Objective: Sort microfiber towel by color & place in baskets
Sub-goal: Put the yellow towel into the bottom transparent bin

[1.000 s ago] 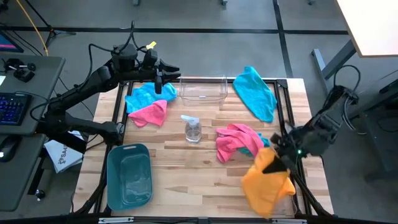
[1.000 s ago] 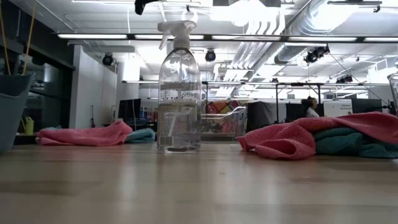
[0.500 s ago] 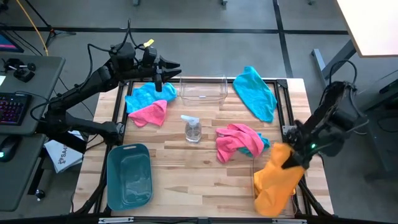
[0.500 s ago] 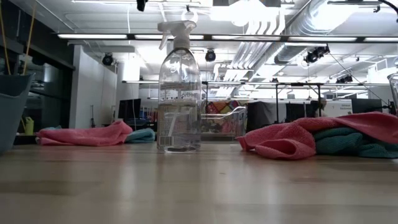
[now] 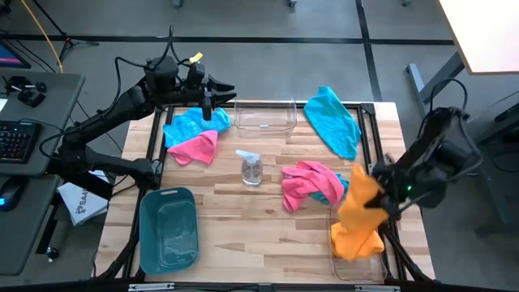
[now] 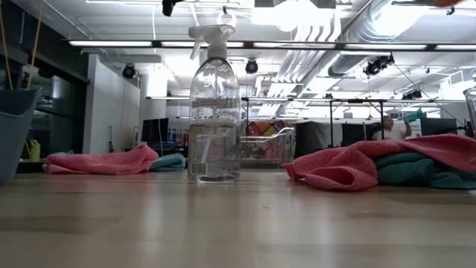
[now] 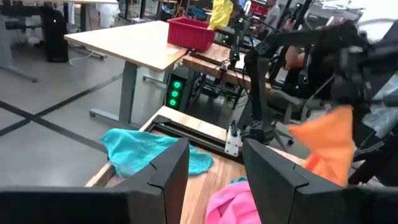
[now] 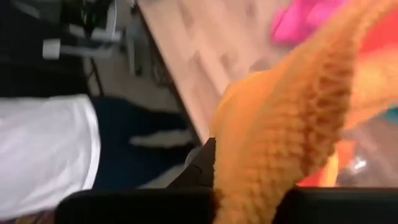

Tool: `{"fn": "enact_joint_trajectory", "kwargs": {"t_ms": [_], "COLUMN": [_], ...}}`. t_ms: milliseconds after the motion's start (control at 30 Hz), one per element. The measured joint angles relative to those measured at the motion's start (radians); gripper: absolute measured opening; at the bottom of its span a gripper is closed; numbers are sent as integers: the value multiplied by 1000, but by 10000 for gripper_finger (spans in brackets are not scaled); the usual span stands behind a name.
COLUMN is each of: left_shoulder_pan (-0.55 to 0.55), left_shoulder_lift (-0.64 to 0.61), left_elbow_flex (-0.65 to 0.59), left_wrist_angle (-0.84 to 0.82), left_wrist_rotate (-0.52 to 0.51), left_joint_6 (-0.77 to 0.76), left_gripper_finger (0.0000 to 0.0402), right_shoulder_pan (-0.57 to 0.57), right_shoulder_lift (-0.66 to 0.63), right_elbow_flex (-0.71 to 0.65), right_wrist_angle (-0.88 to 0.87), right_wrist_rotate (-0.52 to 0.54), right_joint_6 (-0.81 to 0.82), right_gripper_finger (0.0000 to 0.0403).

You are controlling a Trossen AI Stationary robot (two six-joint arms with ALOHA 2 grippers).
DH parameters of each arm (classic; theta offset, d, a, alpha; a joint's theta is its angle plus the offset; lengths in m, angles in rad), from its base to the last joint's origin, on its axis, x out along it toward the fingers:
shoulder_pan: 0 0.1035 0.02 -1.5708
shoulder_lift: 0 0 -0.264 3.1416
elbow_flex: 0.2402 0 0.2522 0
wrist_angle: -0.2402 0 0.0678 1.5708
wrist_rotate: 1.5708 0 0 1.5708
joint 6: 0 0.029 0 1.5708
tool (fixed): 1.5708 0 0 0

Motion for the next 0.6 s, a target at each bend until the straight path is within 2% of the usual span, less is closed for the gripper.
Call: {"fn": "enact_joint_trajectory", "kwargs": {"t_ms": [133, 233, 433, 600], "left_shoulder_pan": [0, 0, 0, 1], "left_shoulder_lift": [0, 0, 0, 0], "left_elbow_flex": [0, 0, 0, 0], "left_wrist_angle": [2, 2, 2, 2], "left_wrist_rotate": [0, 0, 0, 1], "left_joint_6": [-9, -9, -9, -9], "left_gripper_finger": [142, 142, 142, 142], "right_shoulder_pan": [5, 22, 27, 7], "right_shoulder_lift": [50, 101, 202, 255], "right_elbow_flex": [-102, -191, -356, -404], "right_wrist_angle": [199, 270, 271, 278], "right_wrist_rotate": [-156, -245, -358, -360], "right_joint_6": [5, 48, 96, -7], "right_gripper_finger": [0, 0, 0, 0]}}
